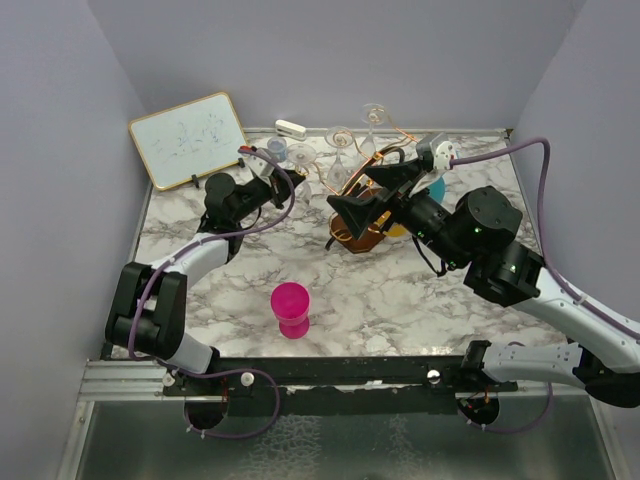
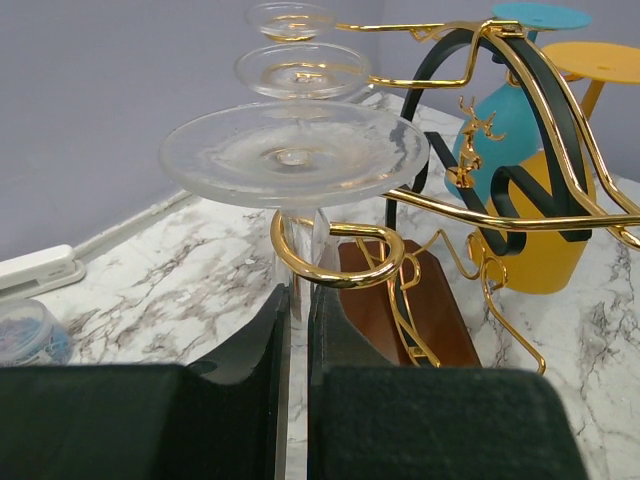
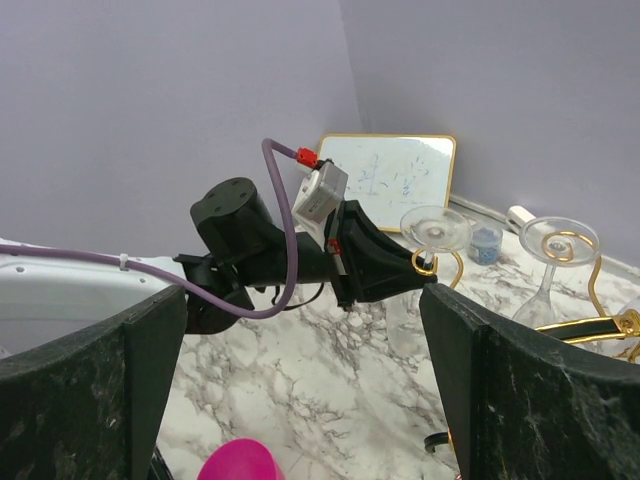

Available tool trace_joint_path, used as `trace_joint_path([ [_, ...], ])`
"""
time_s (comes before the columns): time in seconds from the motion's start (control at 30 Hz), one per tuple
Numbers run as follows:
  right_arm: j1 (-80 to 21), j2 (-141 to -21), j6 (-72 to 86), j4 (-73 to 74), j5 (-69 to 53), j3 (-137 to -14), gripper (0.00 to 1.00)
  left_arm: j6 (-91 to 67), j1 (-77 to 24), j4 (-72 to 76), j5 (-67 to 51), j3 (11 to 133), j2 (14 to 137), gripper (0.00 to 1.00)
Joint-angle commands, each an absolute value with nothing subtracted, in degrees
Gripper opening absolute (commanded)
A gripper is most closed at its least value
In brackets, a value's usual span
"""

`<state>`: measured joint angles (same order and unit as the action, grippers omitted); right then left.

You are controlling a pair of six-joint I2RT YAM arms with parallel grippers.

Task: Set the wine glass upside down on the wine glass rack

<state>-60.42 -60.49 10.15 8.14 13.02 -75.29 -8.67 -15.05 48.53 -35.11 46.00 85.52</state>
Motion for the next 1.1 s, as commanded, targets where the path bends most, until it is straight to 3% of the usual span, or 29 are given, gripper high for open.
trace_joint_path([
  [0.0, -60.5, -60.3, 9.3, 8.9, 13.4, -76.8, 1.00, -9.4, -14.2, 52.1, -36.3, 46.5, 83.0, 0.00],
  [0.6, -60.5, -58.4, 11.4, 8.8, 13.1, -75.0, 1.00, -7.1, -17.3, 47.3, -42.2, 42.5, 80.3, 0.00],
  [0.83, -60.5, -57.4, 11.5, 9.0, 13.4, -74.2, 1.00, -5.9, -17.3, 44.6, -40.8, 43.8, 80.8, 0.26],
  [1.07, -60.6, -57.1, 11.5, 9.0, 13.6, -73.8, 1.00, -4.9, -17.4, 43.0, -39.9, 43.7, 80.3, 0.33],
])
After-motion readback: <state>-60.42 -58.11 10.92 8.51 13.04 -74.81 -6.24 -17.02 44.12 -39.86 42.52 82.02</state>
